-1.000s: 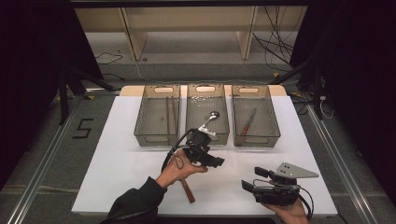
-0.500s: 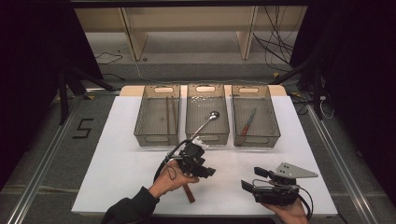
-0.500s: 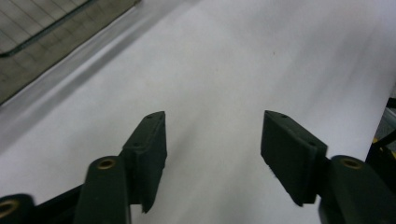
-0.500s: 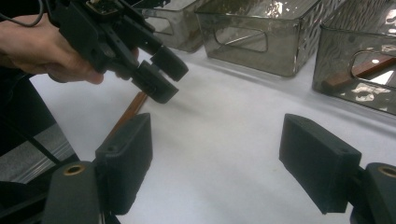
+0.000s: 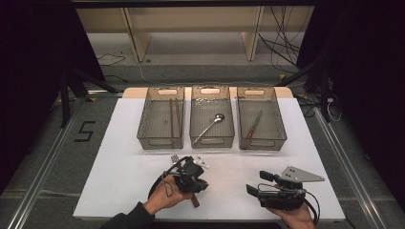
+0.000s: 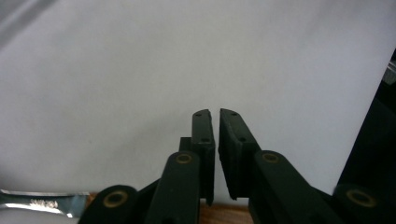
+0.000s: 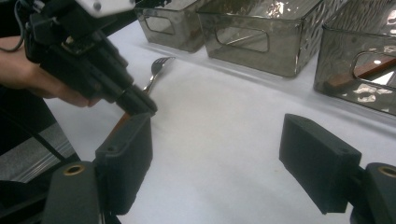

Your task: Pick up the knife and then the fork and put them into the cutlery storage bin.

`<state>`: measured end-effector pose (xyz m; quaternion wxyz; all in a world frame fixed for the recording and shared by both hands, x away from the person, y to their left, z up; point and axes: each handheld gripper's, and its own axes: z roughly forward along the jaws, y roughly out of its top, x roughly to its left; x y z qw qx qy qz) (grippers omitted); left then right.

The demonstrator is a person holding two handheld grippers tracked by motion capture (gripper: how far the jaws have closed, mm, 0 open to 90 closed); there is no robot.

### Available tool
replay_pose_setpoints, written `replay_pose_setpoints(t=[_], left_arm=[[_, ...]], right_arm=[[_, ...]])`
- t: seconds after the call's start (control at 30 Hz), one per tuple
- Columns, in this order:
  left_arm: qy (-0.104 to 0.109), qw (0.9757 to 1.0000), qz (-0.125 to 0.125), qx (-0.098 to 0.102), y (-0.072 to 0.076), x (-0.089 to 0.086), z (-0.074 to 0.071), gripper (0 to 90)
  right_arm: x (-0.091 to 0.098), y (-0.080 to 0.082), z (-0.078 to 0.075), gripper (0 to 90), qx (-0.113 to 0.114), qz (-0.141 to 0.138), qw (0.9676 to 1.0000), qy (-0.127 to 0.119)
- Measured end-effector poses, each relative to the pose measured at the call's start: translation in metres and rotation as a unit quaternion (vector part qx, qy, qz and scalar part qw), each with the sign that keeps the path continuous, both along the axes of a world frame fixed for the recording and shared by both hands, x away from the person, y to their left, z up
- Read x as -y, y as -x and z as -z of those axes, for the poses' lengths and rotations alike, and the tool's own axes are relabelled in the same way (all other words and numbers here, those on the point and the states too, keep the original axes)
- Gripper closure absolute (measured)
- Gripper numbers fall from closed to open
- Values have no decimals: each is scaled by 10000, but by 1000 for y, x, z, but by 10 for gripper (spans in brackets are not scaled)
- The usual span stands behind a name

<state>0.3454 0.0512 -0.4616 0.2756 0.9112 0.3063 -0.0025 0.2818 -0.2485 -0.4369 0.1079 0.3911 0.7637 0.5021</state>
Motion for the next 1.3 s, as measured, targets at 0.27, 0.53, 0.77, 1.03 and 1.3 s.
replay_pose_setpoints(t=[0.27,0.53,0.77,1.03,1.3], left_arm=[[-224,9995,119,-172,8,-6,8,890],[-439,9984,153,-322,10,-15,5,892],[-617,9965,-9,-565,10,-45,4,892],[-843,9937,-265,-686,5,-74,3,891],[-973,9909,-479,-794,-3,-90,2,892]], right_arm=[[-2,-1,0,264,16,-26,10000,20],[-1,-1,0,264,3,-14,10000,13],[-1,-1,0,264,4,-11,10000,13],[-2,-1,0,264,15,-30,10000,22],[-2,-1,0,264,7,-18,10000,15]])
